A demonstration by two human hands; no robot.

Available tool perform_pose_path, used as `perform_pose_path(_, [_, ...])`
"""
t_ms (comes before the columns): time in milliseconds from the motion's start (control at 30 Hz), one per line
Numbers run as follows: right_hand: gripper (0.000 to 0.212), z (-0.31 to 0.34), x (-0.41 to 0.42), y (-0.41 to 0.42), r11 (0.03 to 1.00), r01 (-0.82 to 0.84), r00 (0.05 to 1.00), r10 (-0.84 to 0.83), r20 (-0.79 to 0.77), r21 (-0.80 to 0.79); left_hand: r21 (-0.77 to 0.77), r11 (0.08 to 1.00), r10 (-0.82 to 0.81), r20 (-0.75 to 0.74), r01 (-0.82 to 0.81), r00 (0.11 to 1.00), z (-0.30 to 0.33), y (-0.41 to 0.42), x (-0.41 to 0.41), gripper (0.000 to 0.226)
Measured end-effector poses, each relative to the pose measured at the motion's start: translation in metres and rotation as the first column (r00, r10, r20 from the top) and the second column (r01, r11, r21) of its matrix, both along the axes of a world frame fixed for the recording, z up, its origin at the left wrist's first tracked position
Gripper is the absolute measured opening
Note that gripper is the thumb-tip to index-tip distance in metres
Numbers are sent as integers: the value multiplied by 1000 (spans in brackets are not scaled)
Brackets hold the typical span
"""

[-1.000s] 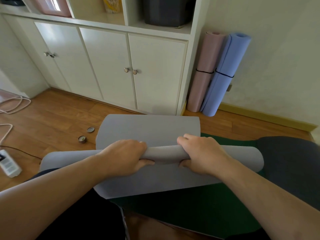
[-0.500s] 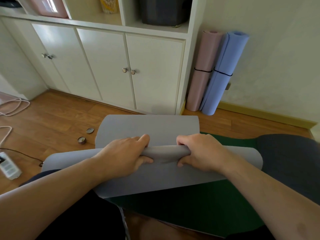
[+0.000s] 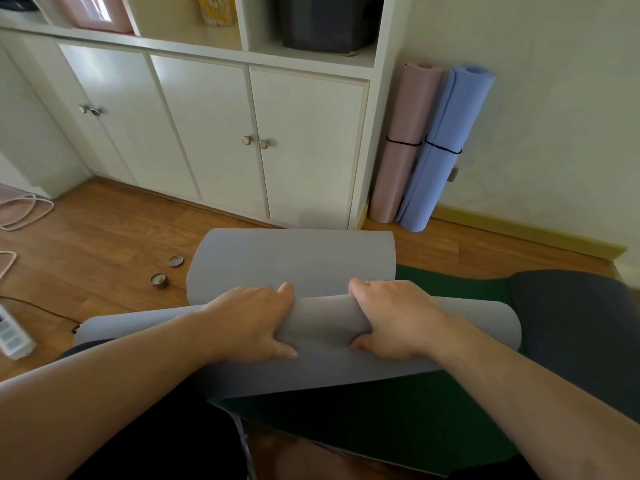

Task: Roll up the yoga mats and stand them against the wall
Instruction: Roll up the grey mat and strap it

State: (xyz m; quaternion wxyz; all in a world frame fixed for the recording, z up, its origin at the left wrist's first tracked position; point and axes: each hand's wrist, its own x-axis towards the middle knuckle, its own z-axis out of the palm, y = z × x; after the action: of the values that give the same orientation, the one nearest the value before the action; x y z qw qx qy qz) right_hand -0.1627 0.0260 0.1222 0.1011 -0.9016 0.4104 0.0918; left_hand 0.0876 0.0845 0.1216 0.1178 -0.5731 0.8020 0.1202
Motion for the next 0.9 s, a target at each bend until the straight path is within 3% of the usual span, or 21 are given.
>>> perform_pose_path(233, [47, 1, -1, -2, 988, 18, 999, -23, 29, 153, 9, 1000, 23, -95, -22, 995, -5, -1, 4, 48])
perform_pose_path(567, [36, -1, -1, -8, 996, 41, 991, -30, 129, -82, -171, 980, 82, -113, -101, 990, 4, -6, 5, 45])
perform_pose_path(667, [36, -4, 1, -6, 996, 4, 994, 6, 105, -92, -141, 979, 132, -113, -147, 985, 5, -10, 6, 45])
perform_pose_path(800, [34, 0, 2, -7, 999, -6, 994, 10, 107, -31, -170, 983, 61, -20, -63, 998, 2, -12, 2, 28])
perform_pose_path(900, [41, 1, 3, -7, 1000, -7, 999, 8, 53, -12, -123, 992, 24, -48, -30, 999, 0, -12, -3, 26])
